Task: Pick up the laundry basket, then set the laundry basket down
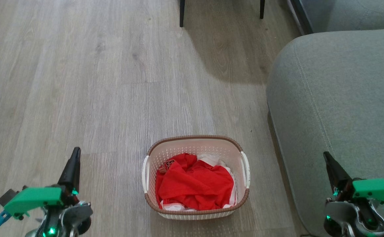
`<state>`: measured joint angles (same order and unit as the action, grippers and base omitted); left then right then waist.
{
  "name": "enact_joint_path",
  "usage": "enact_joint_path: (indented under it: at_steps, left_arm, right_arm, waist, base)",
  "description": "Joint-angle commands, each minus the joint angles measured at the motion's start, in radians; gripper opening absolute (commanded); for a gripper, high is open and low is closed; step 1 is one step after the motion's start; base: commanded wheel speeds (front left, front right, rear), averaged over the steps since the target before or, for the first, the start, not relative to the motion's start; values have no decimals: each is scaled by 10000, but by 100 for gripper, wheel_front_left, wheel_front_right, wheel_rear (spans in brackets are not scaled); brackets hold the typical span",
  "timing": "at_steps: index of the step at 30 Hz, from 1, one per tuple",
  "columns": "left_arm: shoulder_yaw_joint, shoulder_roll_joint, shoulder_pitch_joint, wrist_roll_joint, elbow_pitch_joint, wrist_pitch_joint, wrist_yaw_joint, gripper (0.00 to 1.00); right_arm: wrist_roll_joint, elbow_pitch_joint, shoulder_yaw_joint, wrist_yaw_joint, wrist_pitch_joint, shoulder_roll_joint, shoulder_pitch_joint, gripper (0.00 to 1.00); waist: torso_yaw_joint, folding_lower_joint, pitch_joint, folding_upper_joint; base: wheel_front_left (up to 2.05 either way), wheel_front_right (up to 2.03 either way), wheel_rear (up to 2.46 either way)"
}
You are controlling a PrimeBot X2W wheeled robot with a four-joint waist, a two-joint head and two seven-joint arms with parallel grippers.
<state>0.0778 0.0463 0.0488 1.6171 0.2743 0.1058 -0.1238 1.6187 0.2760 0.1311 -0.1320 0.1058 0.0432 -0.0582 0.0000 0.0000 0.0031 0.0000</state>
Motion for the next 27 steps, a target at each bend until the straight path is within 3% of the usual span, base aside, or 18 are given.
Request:
enact_joint_path:
  at_steps: [1, 2, 3, 4, 5, 17, 27]
  left_arm:
    - [367, 39, 592, -90, -293, 80, -69, 0]
    - [-1, 0, 1, -1, -1, -2, 0, 100]
    - [-23, -2, -32, 1, 99, -11, 9, 0]
    - [-41, -4, -112, 1, 237, -12, 9, 0]
    - [-46, -8, -232, 1, 416, -15, 11, 100]
    - [-249, -5, -350, -317, 256, -324, 57, 100]
    - [-435, -2, -310, -1208, -167, -617, 233, 100]
  right_arm:
    - [-106, -312, -166, 13, 80, 70, -498, 0]
    - [-1, -1, -2, 0, -3, 0, -1, 100]
    - [0, 98, -21, 0, -11, -9, 26, 0]
    - [0, 247, -32, -2, -13, -40, 85, 0]
    - [0, 425, -44, 0, -15, -71, 175, 100]
    - [-291, 351, -240, -1, -320, -73, 286, 100]
    - [-1353, -36, -295, 1, -614, -60, 275, 100]
  waist:
    - [0, 0, 0, 0]
    - [0, 0, 0, 0]
    - [0, 0, -1, 0]
    - [0, 0, -1, 0]
    - [0, 0, -1, 0]
    - [7, 0, -28, 0]
    - [14, 0, -33, 0]
  base:
    - [0, 0, 0]
    - [0, 0, 0]
    - [0, 0, 0]
    - [0, 0, 0]
    - [0, 0, 0]
    - [0, 0, 0]
    - [0, 0, 0]
